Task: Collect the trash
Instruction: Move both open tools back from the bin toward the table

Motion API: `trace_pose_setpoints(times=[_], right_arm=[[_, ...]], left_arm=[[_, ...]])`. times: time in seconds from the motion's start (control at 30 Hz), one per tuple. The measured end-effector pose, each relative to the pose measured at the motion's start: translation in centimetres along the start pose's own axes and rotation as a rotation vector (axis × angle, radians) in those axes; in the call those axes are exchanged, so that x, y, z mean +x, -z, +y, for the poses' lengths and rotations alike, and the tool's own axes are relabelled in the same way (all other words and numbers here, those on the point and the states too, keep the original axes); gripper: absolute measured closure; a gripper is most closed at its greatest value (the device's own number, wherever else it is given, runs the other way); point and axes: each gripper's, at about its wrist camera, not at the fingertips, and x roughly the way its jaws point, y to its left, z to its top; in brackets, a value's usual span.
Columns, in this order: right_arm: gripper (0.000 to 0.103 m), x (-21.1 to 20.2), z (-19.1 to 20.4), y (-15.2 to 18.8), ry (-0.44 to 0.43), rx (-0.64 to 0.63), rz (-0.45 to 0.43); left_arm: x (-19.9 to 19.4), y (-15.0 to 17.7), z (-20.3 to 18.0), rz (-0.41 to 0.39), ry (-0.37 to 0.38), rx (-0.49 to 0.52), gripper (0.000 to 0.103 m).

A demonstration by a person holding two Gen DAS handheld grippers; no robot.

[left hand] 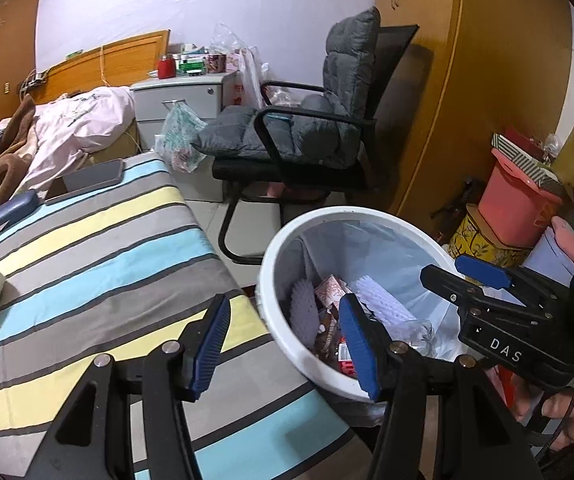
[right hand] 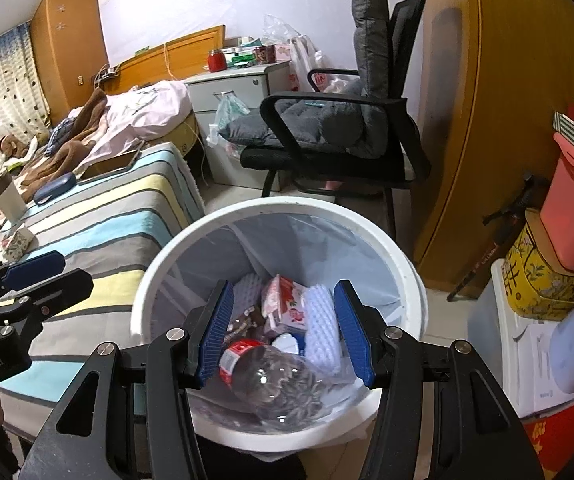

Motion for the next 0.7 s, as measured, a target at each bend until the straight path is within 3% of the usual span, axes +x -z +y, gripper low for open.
trace_pose_setpoints(times=[0.7], right_arm=[[0.049, 0.0, 8.2, -0.5, -0.122, -0.113, -0.042]], left_arm=[[-5.8, 2.5, 8.4, -0.090, -0.126, -0.125, 0.042]])
